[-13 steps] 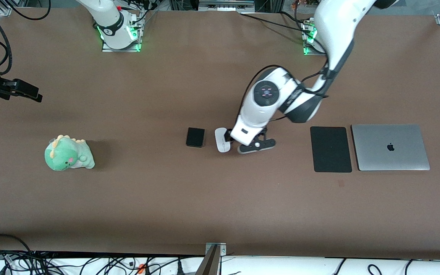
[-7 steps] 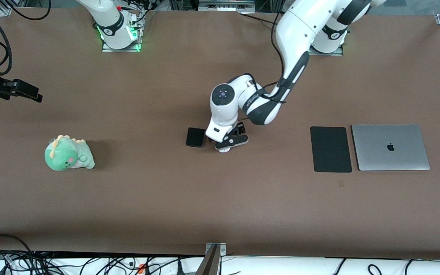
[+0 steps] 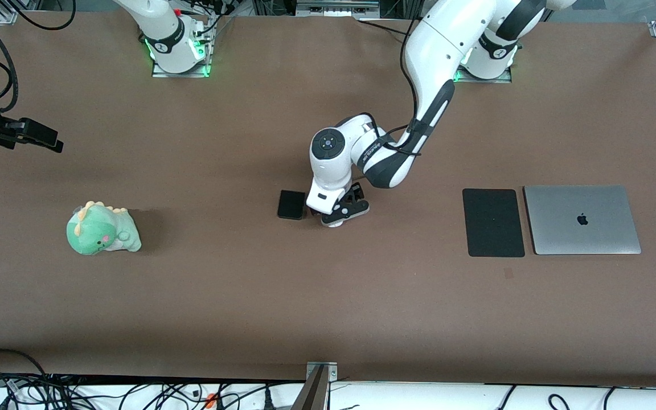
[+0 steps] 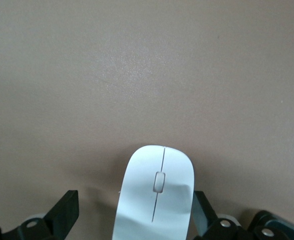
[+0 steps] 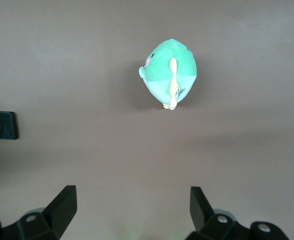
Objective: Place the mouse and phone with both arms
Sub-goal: 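Lift the white mouse with the left gripper, then carry the mouse to the pad while the right gripper reaches the phone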
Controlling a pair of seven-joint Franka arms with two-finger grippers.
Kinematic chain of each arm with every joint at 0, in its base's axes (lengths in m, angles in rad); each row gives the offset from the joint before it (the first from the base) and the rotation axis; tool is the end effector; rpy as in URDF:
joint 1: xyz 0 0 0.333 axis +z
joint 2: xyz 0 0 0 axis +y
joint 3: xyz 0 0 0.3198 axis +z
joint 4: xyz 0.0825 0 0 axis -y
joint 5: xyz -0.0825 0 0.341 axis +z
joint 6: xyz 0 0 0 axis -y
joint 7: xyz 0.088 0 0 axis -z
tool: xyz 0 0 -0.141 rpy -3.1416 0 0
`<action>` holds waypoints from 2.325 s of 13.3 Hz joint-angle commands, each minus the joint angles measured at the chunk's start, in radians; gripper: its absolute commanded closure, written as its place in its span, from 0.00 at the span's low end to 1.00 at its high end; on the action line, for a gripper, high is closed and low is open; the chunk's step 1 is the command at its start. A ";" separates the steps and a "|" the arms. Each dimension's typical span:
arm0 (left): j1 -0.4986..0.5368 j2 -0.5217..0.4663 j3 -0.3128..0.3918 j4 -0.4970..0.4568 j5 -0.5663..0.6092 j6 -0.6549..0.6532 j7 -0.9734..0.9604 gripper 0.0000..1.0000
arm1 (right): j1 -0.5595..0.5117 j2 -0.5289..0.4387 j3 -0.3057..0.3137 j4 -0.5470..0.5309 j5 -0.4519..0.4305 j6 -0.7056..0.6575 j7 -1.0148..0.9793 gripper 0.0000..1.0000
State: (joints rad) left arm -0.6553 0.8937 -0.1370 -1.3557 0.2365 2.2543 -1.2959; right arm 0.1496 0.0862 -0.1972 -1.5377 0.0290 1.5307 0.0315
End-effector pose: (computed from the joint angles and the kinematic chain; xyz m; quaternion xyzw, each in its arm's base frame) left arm 0.5202 -0.4810 0.1826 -0.9786 -0.2018 -0.0376 0.0130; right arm 0.5285 -0.0168 0.5611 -0.9981 0.0396 0.0457 0.0064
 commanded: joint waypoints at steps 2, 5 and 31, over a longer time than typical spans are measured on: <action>-0.017 0.044 0.002 0.061 0.014 0.011 -0.051 0.00 | 0.001 0.004 -0.001 0.004 -0.011 -0.014 0.005 0.00; -0.023 0.050 0.004 0.058 0.023 0.011 -0.036 0.00 | 0.001 0.004 -0.001 0.005 -0.011 -0.014 0.005 0.00; 0.620 -0.456 -0.029 -0.417 0.015 0.000 0.798 0.39 | 0.260 0.174 0.004 0.002 0.011 0.152 0.287 0.00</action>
State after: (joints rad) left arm -0.1164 0.5550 -0.1308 -1.5740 0.2376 2.1575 -0.6084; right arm 0.3599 0.2186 -0.1843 -1.5440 0.0359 1.6501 0.2633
